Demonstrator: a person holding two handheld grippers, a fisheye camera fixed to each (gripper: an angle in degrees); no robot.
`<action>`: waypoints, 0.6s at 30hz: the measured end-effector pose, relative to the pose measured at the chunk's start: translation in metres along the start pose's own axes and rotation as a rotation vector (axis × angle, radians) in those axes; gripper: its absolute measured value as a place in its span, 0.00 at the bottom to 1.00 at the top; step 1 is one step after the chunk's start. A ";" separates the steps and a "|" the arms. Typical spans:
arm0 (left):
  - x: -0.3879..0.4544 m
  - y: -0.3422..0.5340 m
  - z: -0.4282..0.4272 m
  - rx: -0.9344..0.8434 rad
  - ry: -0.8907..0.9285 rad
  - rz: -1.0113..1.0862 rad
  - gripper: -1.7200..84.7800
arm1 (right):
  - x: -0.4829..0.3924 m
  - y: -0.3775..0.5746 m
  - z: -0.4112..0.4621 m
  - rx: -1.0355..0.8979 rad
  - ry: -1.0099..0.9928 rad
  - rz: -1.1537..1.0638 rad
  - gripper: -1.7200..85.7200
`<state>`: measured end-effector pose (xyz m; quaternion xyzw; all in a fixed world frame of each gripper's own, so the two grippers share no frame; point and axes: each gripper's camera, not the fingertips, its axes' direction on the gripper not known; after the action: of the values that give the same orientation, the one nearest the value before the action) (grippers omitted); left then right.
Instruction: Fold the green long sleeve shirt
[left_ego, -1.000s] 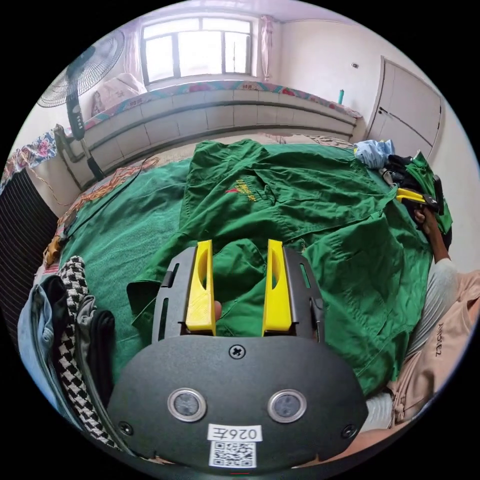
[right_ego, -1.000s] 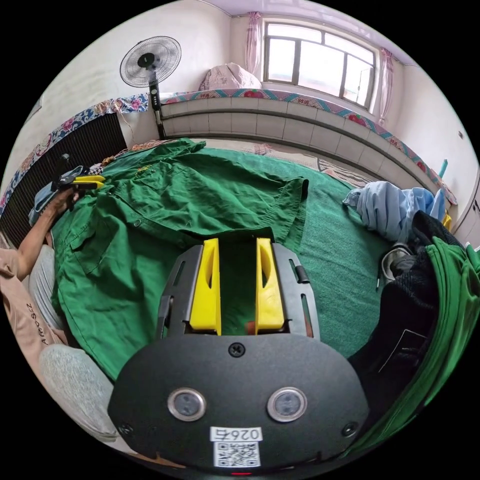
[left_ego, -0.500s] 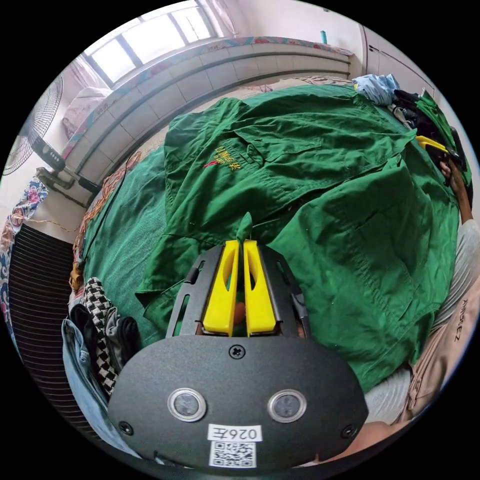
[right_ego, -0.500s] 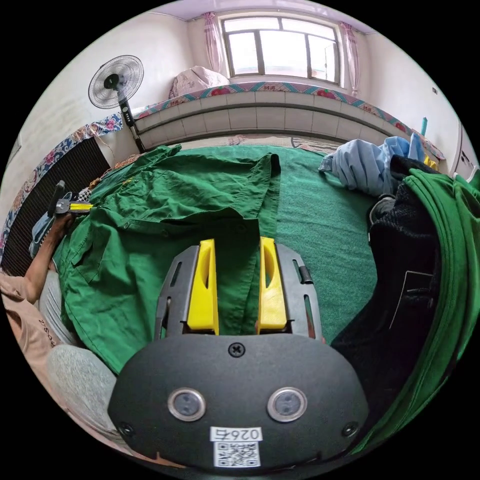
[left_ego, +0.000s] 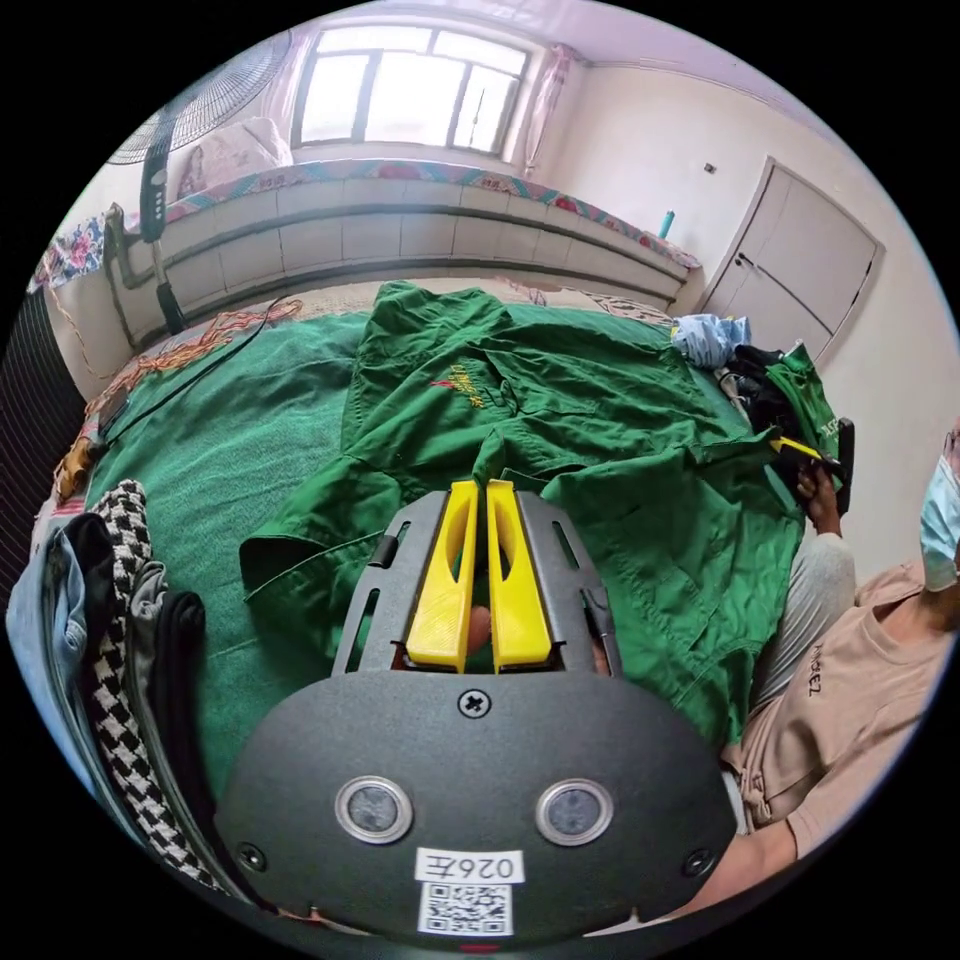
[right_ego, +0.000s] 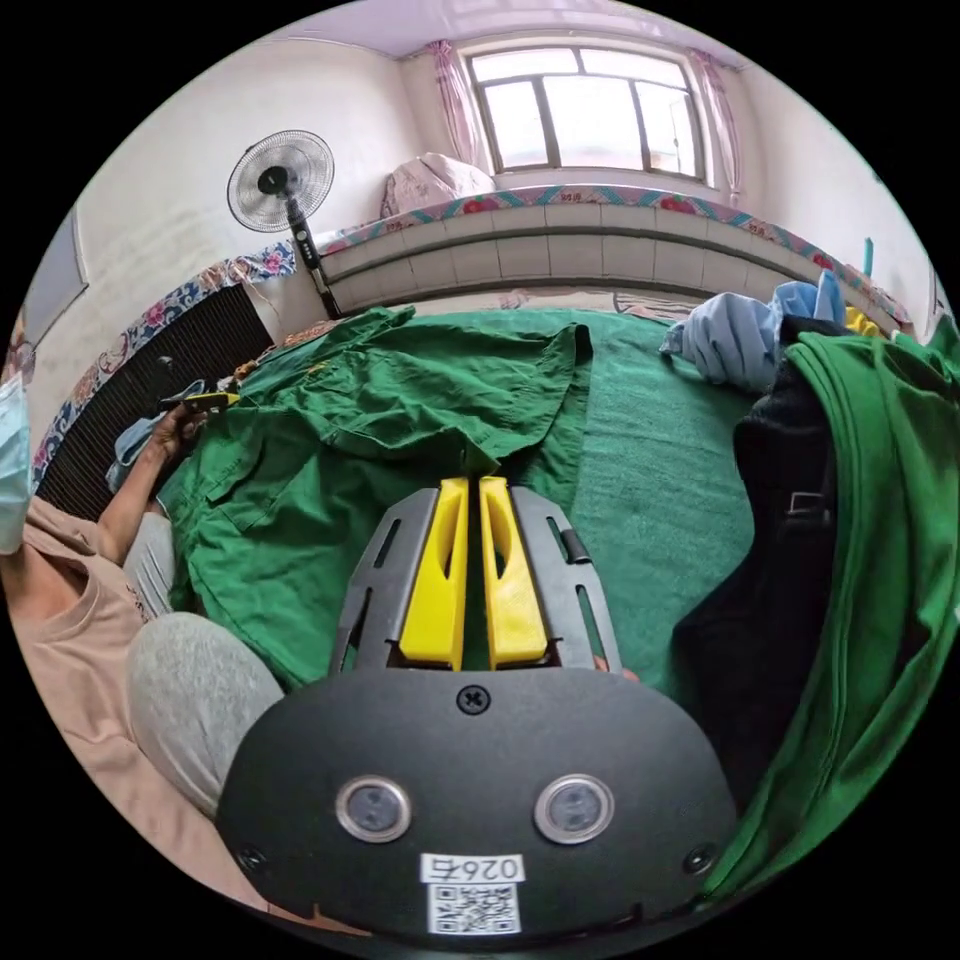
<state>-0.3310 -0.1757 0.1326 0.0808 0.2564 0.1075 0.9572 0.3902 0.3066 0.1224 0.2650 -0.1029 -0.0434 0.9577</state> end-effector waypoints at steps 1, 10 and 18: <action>0.000 0.005 -0.003 0.010 0.011 -0.001 0.02 | -0.006 0.016 -0.013 0.043 -0.014 0.004 0.00; -0.018 0.033 0.024 -0.209 0.129 -0.062 0.02 | -0.003 0.062 -0.013 -0.092 -0.056 0.149 0.06; -0.024 0.067 -0.031 0.184 0.040 -0.223 0.02 | 0.008 -0.001 0.011 0.053 0.031 0.199 0.11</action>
<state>-0.3776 -0.1144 0.1314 0.1369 0.2916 -0.0221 0.9464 0.3951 0.2990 0.1320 0.2792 -0.1152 0.0587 0.9515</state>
